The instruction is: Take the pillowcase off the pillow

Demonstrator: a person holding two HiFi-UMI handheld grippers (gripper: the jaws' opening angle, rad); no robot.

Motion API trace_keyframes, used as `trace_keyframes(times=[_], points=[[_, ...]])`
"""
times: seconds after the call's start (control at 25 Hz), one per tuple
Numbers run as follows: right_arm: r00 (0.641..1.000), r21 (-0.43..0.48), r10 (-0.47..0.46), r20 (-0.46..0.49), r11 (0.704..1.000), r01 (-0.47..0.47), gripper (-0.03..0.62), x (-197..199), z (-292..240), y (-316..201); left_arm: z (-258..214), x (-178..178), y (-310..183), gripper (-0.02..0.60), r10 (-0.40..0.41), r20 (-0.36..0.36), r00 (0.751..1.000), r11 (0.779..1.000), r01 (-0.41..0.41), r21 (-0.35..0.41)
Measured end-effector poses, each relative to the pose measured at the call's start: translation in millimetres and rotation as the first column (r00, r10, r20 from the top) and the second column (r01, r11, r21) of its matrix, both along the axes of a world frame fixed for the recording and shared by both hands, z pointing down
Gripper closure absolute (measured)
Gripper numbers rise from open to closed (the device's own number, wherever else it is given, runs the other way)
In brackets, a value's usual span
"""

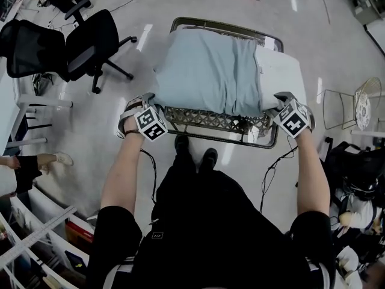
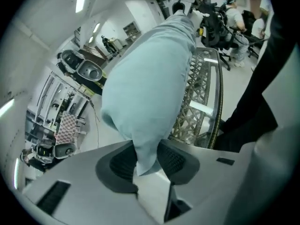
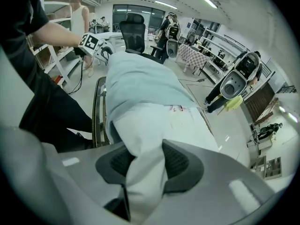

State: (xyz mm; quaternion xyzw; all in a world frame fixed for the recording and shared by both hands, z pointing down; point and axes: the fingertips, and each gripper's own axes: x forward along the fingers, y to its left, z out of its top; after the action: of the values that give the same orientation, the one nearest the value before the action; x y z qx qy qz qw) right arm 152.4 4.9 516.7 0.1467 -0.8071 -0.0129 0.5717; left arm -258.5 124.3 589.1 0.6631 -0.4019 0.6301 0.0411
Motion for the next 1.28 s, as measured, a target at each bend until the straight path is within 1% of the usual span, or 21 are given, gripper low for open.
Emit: trace_keyframes(times=[0.08,0.12,0.16,0.32,0.44,0.56,0.64,0.68,0.76,0.8,0.88,0.96,1.04,1.12,1.2,1.24,1.28], points=[[1.000,0.004,-0.009,-0.021,1.000,0.009,0.424,2.7,5.1,3.9,7.1,-7.8,4.1,0.508,0.063,0.069,0.996,0.997,-0.060,-0.039],[1.000,0.005,-0.009,-0.030,1.000,0.009,0.425,4.9,7.4,5.1,9.6,-15.6,7.8,0.557,0.083,0.106,0.991,0.996,-0.077,-0.053],[0.999,0.004,-0.007,-0.037,1.000,0.007,0.427,7.4,9.7,5.8,12.7,-25.3,12.4,0.572,0.091,0.131,0.987,0.994,-0.083,-0.067],[0.999,-0.012,0.013,-0.043,1.000,-0.014,0.428,14.5,17.4,9.6,23.4,-67.0,26.0,0.572,0.082,0.167,0.983,0.992,-0.065,-0.105],[0.999,-0.030,0.038,-0.028,0.999,-0.038,0.428,16.8,22.9,14.0,24.4,-102.0,22.1,0.572,0.092,0.216,0.972,0.990,-0.065,-0.126],[0.998,-0.048,0.061,-0.009,0.997,-0.061,0.430,19.8,28.5,17.0,20.9,-136.0,12.7,0.572,0.081,0.254,0.964,0.989,-0.047,-0.138],[0.997,-0.059,0.072,0.001,0.996,-0.071,0.430,21.8,30.1,18.3,17.5,-148.0,3.3,0.572,0.061,0.266,0.962,0.991,-0.025,-0.135],[0.997,-0.059,0.079,0.001,0.995,-0.079,0.430,22.7,30.0,17.5,15.3,-147.6,-2.8,0.572,0.046,0.260,0.965,0.992,-0.014,-0.125],[0.996,-0.051,0.090,-0.020,0.995,-0.091,0.430,25.1,31.1,13.6,10.7,-132.4,-14.7,0.572,0.033,0.217,0.976,0.996,-0.014,-0.088],[0.995,-0.044,0.089,-0.038,0.995,-0.091,0.430,26.2,33.0,11.3,9.8,-120.2,-17.5,0.566,0.044,0.188,0.981,0.997,-0.031,-0.072],[0.994,-0.035,0.083,-0.066,0.996,-0.086,0.430,27.7,37.2,8.2,8.5,-91.1,-14.5,0.361,0.100,0.132,0.986,0.994,-0.092,-0.063],[0.993,-0.033,0.090,-0.071,0.995,-0.092,0.428,28.3,38.6,6.9,4.0,-59.4,-5.1,0.329,0.176,0.088,0.981,0.983,-0.170,-0.068],[0.993,-0.032,0.094,-0.071,0.995,-0.097,0.428,28.3,39.6,7.1,0.5,-29.1,4.7,0.316,0.243,0.052,0.969,0.969,-0.240,-0.065],[0.993,-0.032,0.093,-0.071,0.995,-0.096,0.427,28.4,40.9,7.7,0.2,-3.0,7.5,0.313,0.294,0.034,0.955,0.955,-0.292,-0.044],[0.993,-0.032,0.093,-0.072,0.995,-0.095,0.425,28.8,42.5,8.9,5.1,13.3,3.0,0.314,0.335,0.054,0.941,0.942,-0.334,-0.032],[0.993,-0.033,0.093,-0.074,0.995,-0.095,0.425,29.0,43.8,9.9,8.9,16.6,0.4,0.316,0.350,0.071,0.934,0.937,-0.348,-0.038],[0.993,-0.035,0.092,-0.075,0.995,-0.095,0.425,29.2,45.3,11.1,12.7,17.8,-1.0,0.333,0.358,0.080,0.930,0.934,-0.355,-0.051]])
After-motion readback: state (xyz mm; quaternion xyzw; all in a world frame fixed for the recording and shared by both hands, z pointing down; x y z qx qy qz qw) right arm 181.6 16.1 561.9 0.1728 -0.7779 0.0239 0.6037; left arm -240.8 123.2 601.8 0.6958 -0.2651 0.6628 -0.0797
